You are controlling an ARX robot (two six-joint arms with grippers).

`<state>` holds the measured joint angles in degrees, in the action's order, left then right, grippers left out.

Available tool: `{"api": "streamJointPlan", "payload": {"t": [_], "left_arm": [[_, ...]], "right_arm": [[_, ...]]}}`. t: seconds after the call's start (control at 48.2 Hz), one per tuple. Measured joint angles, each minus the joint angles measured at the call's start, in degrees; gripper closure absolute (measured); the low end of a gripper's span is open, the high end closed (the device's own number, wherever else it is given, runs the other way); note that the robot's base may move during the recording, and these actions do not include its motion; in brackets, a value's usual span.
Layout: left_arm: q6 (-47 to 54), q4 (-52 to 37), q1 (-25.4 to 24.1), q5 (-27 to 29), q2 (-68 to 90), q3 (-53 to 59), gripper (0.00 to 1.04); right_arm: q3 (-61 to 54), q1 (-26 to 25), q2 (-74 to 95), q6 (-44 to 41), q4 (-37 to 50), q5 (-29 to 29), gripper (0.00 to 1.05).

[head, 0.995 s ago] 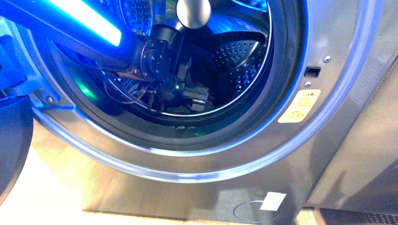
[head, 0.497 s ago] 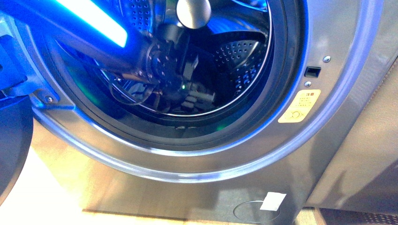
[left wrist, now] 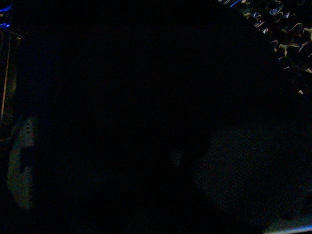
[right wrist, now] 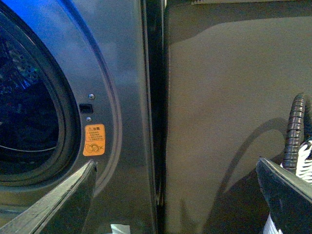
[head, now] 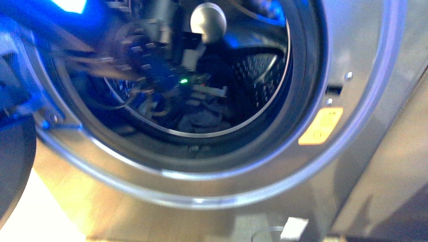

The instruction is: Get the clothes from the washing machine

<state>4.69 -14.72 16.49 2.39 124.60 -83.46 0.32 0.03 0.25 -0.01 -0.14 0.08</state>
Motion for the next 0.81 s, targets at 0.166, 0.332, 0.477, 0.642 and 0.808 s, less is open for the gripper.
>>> {"api": "streamJointPlan", "payload": {"t": [0.166, 0.332, 0.477, 0.642, 0.808], "left_arm": [[0.0, -3.9, 0.1, -1.7, -6.1, 7.9, 1.00], [0.1, -8.5, 0.5, -3.6, -14.4, 17.6, 1.00], [0.5, -11.8, 0.6, -4.2, -19.6, 23.8, 1.00], [4.3, -19.1, 0.3, -4.2, -26.4, 31.6, 1.00], [5.4, -20.4, -0.3, -6.9, -36.5, 39.4, 1.00]], "right_arm": [[0.0, 0.0, 0.0, 0.0, 0.0, 0.0, 0.07], [0.0, 0.0, 0.0, 0.0, 0.0, 0.0, 0.07], [0.0, 0.0, 0.0, 0.0, 0.0, 0.0, 0.07], [0.0, 0.0, 0.0, 0.0, 0.0, 0.0, 0.07], [0.0, 0.0, 0.0, 0.0, 0.0, 0.0, 0.07]]}}
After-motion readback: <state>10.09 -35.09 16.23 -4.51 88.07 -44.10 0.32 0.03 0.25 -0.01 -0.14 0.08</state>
